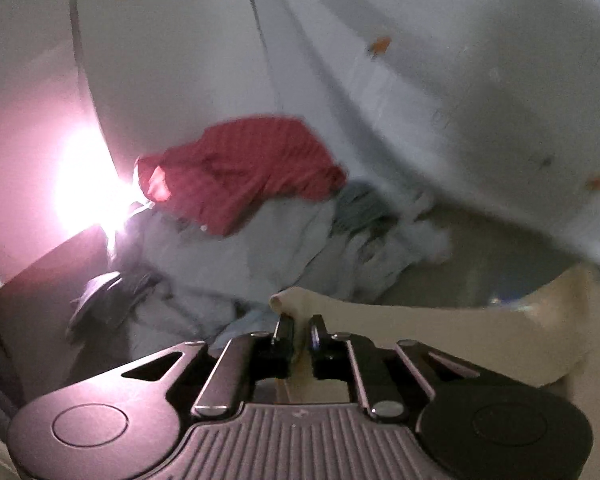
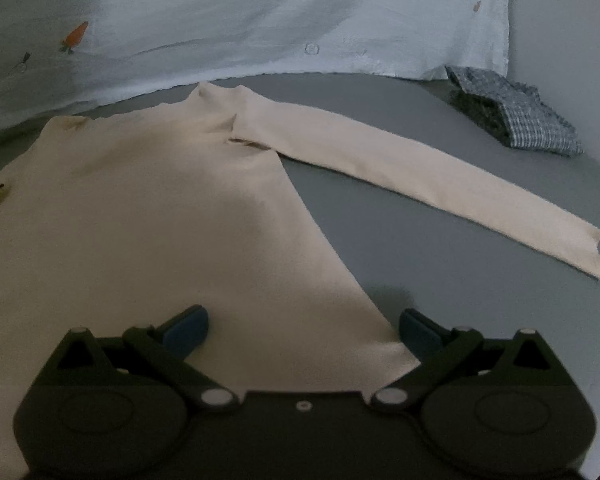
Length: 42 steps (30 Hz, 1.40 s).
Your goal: Fold clothes
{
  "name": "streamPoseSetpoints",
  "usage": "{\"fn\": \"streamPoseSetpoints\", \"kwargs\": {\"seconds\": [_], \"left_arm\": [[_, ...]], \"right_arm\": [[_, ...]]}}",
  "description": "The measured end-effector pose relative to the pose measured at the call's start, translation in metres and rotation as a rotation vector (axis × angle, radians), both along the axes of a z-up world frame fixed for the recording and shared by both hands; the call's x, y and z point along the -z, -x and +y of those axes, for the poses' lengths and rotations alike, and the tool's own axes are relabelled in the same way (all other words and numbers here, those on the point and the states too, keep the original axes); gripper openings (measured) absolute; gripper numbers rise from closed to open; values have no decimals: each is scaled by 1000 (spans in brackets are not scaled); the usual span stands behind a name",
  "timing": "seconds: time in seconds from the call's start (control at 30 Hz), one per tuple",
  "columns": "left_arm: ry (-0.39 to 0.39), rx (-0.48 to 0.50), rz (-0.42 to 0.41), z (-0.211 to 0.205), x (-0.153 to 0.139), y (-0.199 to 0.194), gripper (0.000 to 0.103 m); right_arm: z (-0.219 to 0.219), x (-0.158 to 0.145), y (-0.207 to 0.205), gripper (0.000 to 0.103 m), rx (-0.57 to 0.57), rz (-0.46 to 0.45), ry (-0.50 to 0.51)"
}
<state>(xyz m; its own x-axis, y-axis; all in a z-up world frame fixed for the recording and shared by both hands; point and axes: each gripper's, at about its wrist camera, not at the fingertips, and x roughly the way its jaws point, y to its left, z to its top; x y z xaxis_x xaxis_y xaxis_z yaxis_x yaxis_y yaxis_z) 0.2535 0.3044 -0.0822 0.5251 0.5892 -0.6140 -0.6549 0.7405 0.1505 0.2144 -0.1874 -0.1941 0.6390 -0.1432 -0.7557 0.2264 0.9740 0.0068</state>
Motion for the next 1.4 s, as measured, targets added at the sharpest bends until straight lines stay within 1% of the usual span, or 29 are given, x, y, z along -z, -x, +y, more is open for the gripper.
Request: {"fn": "streamPoseSetpoints", "kwargs": {"seconds": [0.03, 0.07, 0.1, 0.17, 0.2, 0.23, 0.27, 0.33, 0.4, 0.47, 0.5, 0.53, 0.57, 0.6, 0.63, 0.67, 0.7, 0.73, 0.77, 0.87, 1.0, 1.03, 1.07, 1.1, 1.13, 1.17, 1.23, 1.3, 1.4], "left_arm": [[-3, -36, 28, 3, 6, -1, 21], [13, -64, 32, 6, 7, 3, 21], [33, -73, 15, 7, 6, 8, 25], [70, -43, -27, 2, 3, 19, 39], [95, 7, -29, -6, 4, 22, 47], [122, 66, -26, -14, 5, 25, 51], [157, 151, -12, -27, 8, 25, 52], [238, 347, 34, -58, 20, 25, 62], [323, 547, 98, -94, 36, 22, 66], [375, 702, 162, -128, 53, 20, 66], [364, 738, 198, -142, 60, 19, 66], [348, 759, 226, -153, 66, 18, 65], [333, 778, 252, -163, 71, 17, 65], [317, 795, 278, -173, 77, 16, 57], [309, 787, 296, -179, 81, 15, 32], [304, 768, 313, -183, 85, 14, 27], [315, 750, 311, -185, 87, 13, 11], [327, 728, 313, -186, 86, 12, 6], [317, 702, 324, -189, 83, 12, 5], [291, 611, 365, -192, 78, 18, 3], [385, 456, 384, -174, 82, 26, 6], [380, 435, 389, -174, 80, 28, 9], [365, 420, 394, -176, 78, 30, 9], [347, 411, 397, -178, 76, 31, 10], [335, 403, 404, -182, 75, 33, 10], [326, 396, 413, -187, 76, 34, 10], [309, 378, 428, -198, 80, 38, 10], [279, 362, 433, -208, 83, 40, 10], [249, 329, 437, -217, 87, 39, 10]], "right_arm": [[-2, -2, 2, 100, -4, 10, -7], [-4, -5, 6, 92, -9, 11, -9], [-6, -10, 11, 90, -16, 8, -9], [-9, -19, 23, 90, -30, -8, -3], [-13, -23, 30, 90, -27, -14, 3], [-19, -26, 37, 90, -14, -15, -2], [-26, -27, 42, 90, 2, -11, -15], [-40, -25, 50, 90, 47, 1, -51], [-53, -20, 54, 88, 86, 15, -92], [-57, -15, 54, 70, 82, 38, -112], [-55, -13, 54, 68, 63, 51, -97], [-53, -11, 54, 60, 43, 63, -83], [-50, -11, 54, 40, 5, 63, -70], [-47, -13, 53, 29, -33, 60, -59], [-44, -14, 53, 16, -62, 61, -46], [-42, -16, 52, 6, -88, 65, -33], [-41, -17, 52, 5, -112, 70, -20], [-42, -20, 54, 4, -134, 71, -20], [-46, -23, 56, 3, -150, 73, -39], [-63, -31, 65, 2, -185, 92, -121], [-82, -27, 74, 4, -271, 150, -166], [-89, -29, 74, 9, -279, 151, -178], [-101, -31, 73, 31, -268, 142, -198], [-116, -36, 72, 46, -235, 116, -214], [-134, -41, 71, 68, -183, 72, -223], [-158, -45, 69, 71, -106, 16, -227], [-200, -48, 63, 71, 41, -48, -218], [-245, -42, 52, 71, 183, -71, -174], [-291, -29, 34, 71, 291, -84, -121]]}}
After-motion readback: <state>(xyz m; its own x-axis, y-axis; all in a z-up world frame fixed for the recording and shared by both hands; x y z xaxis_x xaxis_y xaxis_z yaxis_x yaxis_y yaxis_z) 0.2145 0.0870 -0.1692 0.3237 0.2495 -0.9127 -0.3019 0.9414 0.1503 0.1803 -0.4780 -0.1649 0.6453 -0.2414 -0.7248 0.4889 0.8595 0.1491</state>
